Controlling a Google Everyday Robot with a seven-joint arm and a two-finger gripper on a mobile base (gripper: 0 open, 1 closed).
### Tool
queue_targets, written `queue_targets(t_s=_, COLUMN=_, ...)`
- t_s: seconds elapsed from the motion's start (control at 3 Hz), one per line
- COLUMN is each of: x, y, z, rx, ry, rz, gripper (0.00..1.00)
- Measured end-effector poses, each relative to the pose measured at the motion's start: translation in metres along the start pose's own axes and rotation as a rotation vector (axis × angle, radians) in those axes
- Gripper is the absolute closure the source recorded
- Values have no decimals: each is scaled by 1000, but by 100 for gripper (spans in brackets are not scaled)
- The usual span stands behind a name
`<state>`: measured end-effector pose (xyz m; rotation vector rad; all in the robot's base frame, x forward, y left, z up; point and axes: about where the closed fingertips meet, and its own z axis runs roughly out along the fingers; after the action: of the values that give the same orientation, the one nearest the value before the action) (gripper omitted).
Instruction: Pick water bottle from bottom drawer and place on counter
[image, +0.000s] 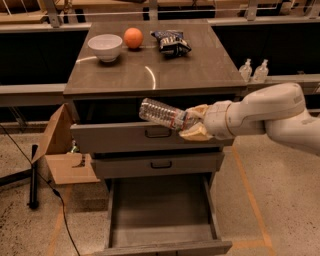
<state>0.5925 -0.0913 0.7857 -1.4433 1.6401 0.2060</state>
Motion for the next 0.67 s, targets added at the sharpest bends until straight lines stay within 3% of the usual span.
queue_targets(t_s=0.67, x=-35, y=-52, z=-9, rx=-50, ry=54, rz=-74, gripper=100)
